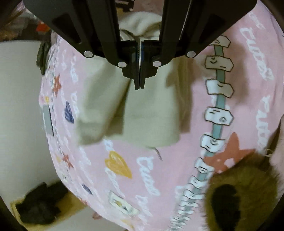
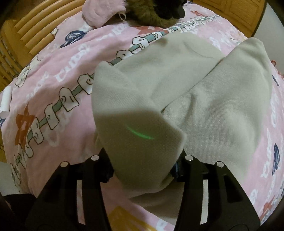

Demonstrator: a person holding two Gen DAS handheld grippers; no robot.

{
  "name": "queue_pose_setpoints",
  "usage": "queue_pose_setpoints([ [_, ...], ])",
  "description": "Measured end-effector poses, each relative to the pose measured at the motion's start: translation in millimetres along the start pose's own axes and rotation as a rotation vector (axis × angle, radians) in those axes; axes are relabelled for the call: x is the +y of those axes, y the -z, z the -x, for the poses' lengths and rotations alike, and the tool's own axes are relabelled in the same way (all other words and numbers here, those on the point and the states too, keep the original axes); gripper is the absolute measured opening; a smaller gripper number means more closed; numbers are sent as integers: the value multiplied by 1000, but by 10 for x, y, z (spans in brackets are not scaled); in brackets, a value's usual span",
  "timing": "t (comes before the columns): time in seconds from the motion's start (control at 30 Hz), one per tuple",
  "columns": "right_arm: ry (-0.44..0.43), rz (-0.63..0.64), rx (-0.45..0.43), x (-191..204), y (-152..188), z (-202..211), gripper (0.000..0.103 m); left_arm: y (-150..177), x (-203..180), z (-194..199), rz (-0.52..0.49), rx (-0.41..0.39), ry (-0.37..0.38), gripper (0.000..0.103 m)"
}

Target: Fold large clothes

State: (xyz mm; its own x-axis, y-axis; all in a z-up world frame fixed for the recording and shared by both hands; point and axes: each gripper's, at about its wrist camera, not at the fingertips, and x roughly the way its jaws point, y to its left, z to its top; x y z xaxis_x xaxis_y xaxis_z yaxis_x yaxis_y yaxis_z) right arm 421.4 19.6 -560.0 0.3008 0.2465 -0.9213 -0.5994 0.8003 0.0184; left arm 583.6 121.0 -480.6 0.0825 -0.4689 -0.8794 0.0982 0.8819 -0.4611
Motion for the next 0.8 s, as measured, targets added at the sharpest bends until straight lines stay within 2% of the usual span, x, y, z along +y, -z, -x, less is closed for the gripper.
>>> queue_pose_setpoints([
  [0.1, -3, -15, 11, -4, -26, -18, 49, 74, -68, -392, -40, 104, -41, 1],
  [0.23, -10, -29, 22, -28, -44, 13, 49, 227, -55, -972, -108, 230, -133, 1],
  [0.47, -1, -62, 19, -30, -33, 94, 52, 265, 75, -1139, -79, 238, -132, 1],
  [0.67, -15, -123, 20, -97, -49, 442, 55, 306, 118, -1243, -44, 249, -119, 2],
  [0.73, -37, -123, 14, -186, -48, 634, 61, 370, 115, -1265, -16, 244, -108, 2],
  [0.8, -25, -167, -15, -374, -44, 823, 71, 397, 132, -1273, 1, 239, -107, 2],
])
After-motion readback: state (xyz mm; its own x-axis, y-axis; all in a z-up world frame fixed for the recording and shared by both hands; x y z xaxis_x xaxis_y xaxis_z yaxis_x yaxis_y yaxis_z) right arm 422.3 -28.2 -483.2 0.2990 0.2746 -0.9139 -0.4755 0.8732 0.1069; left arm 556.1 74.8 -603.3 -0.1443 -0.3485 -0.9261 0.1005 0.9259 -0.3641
